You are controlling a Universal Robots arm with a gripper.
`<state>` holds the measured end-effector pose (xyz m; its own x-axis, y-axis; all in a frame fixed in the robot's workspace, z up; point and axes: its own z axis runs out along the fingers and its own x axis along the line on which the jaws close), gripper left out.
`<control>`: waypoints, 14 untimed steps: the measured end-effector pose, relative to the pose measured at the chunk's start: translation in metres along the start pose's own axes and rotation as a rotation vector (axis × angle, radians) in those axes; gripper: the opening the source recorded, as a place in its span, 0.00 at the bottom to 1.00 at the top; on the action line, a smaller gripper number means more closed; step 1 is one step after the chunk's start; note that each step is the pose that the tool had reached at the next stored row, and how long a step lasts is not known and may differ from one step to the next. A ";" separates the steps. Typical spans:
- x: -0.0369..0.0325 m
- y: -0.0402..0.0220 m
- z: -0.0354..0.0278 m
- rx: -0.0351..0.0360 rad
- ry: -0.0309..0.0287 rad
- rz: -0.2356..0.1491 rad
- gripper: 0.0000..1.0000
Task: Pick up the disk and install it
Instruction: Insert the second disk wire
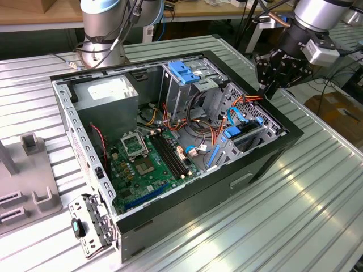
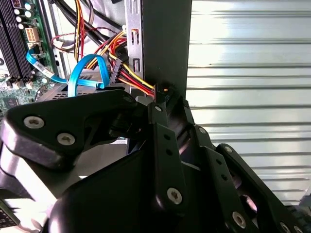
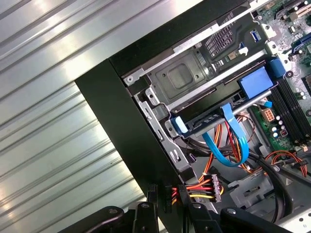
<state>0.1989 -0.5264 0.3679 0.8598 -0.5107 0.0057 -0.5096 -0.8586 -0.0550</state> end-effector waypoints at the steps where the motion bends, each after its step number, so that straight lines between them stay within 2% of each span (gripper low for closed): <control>1: 0.0000 0.0000 -0.0001 -0.0001 0.0000 0.000 0.30; 3: 0.0000 0.0000 -0.0002 0.0000 0.0000 0.000 0.30; 4: 0.0000 0.0000 -0.0003 -0.0001 0.0000 0.000 0.22; 5: 0.0000 0.0000 -0.0004 -0.0001 0.0001 0.000 0.22; 6: 0.0000 0.0000 -0.0004 -0.0001 0.0000 0.000 0.16; 14: 0.0000 0.0000 -0.0009 -0.0001 0.0001 0.000 0.16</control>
<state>0.1989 -0.5264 0.3689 0.8598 -0.5107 0.0057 -0.5096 -0.8586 -0.0549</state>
